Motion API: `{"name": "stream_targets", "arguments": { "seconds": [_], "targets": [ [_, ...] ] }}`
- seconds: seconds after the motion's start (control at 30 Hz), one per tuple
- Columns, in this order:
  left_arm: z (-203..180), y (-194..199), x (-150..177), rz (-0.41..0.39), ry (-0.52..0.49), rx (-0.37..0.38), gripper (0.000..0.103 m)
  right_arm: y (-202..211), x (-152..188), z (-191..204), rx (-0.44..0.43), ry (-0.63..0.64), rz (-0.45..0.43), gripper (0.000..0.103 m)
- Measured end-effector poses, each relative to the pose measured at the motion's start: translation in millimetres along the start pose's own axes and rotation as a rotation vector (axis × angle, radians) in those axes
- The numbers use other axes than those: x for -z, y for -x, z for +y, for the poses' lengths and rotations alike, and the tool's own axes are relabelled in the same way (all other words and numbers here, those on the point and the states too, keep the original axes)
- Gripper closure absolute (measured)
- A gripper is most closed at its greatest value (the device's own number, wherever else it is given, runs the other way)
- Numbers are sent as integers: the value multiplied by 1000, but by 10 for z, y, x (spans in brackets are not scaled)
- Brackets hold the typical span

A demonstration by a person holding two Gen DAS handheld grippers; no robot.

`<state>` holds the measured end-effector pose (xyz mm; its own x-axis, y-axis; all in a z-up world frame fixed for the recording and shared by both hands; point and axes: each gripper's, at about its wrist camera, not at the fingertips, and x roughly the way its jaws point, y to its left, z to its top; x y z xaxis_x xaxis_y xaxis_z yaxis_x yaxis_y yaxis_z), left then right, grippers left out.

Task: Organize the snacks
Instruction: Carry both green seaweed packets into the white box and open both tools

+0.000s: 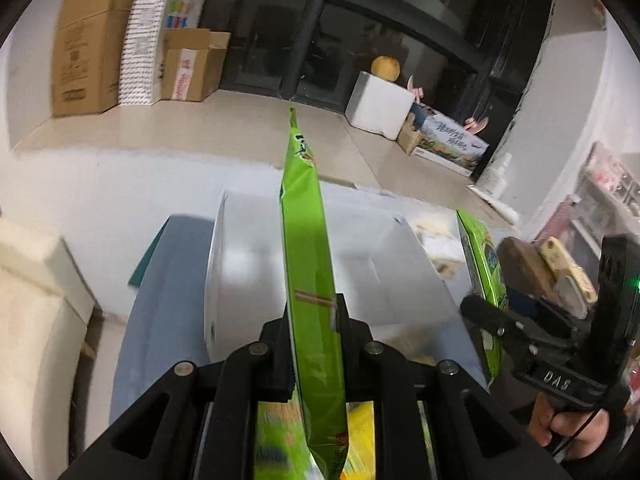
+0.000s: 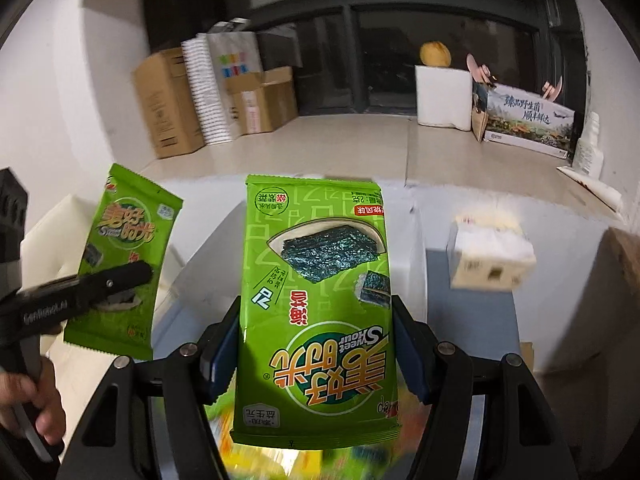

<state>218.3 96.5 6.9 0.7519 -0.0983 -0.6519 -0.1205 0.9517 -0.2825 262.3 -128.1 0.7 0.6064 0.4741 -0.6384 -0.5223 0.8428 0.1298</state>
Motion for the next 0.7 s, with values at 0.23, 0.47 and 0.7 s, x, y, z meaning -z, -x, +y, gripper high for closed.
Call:
{"name": "stream_targets", "arguments": {
  "seconds": [0.23, 0.47, 0.7],
  "targets": [
    [72, -793, -392, 115, -31, -19, 66, -860, -498, -176, 36, -3, 94, 19],
    [192, -876, -367, 104, -57, -62, 0, -1078, -513, -304, 83, -32, 66, 0],
    [280, -626, -254, 48, -62, -60, 0, -906, -374, -331, 47, -54, 78, 0]
  ]
}}
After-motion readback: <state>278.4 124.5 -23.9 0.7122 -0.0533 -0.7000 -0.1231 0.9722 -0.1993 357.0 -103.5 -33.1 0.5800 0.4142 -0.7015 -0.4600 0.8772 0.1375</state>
